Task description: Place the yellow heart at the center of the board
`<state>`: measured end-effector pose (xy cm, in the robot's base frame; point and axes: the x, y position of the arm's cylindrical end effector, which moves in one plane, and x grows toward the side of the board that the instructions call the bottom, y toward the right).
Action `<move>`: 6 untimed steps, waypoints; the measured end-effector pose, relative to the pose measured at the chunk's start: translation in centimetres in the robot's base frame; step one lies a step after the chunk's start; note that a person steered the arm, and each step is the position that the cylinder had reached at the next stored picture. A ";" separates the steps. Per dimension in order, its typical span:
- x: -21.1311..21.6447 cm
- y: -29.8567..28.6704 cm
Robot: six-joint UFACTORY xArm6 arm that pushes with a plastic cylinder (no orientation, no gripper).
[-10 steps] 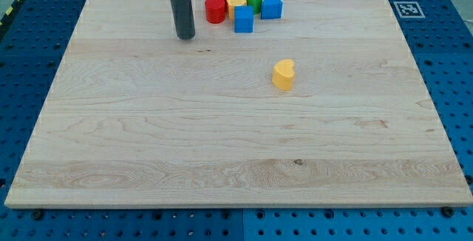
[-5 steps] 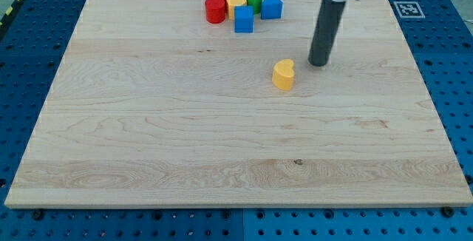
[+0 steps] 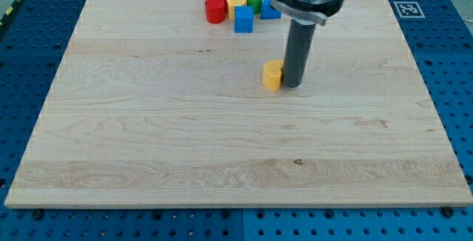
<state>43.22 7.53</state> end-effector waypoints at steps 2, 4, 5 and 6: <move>0.0 -3.2; 1.2 -2.6; 7.4 1.0; 13.9 5.2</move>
